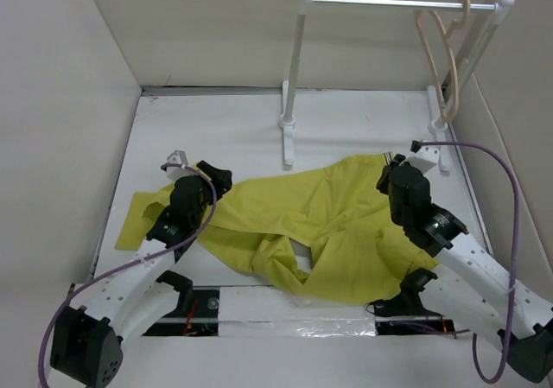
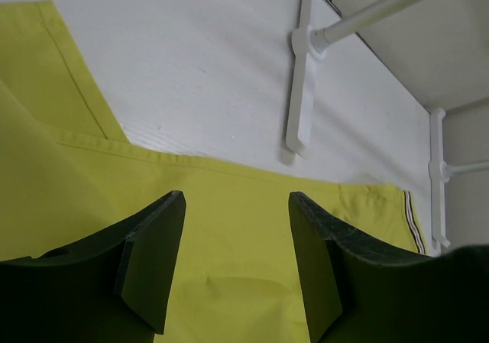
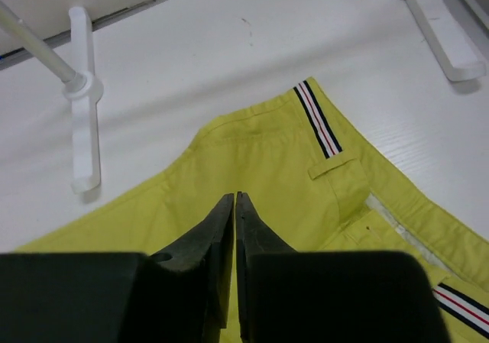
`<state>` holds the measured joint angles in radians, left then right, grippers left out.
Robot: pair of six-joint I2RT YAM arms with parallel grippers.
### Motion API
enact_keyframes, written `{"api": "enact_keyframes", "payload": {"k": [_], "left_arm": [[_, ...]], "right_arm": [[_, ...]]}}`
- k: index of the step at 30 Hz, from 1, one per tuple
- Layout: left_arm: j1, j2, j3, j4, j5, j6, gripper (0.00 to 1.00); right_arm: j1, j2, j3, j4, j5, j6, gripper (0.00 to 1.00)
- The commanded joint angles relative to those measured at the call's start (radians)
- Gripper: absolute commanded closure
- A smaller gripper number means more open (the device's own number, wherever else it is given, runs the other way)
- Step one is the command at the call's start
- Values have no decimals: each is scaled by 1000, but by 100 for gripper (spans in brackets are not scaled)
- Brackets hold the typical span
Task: Place the trousers on the hanger
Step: Flatten out the trousers at the center of the board.
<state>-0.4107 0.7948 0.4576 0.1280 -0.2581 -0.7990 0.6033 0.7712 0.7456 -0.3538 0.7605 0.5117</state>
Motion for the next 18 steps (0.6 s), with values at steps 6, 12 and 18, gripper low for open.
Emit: {"api": "enact_keyframes", "payload": {"k": [6,12,18], "left_arm": [[-54,180,-16,298,209,73,56],[-275,286,104,346,63,174,59],[-286,296,84,440,50,234,58]], "right_arm": [[-440,310,-5,395,-445,-104,63],[-615,638,145,420,-651,-153,40],[-711,881,259,383,-828,-154,38]]}}
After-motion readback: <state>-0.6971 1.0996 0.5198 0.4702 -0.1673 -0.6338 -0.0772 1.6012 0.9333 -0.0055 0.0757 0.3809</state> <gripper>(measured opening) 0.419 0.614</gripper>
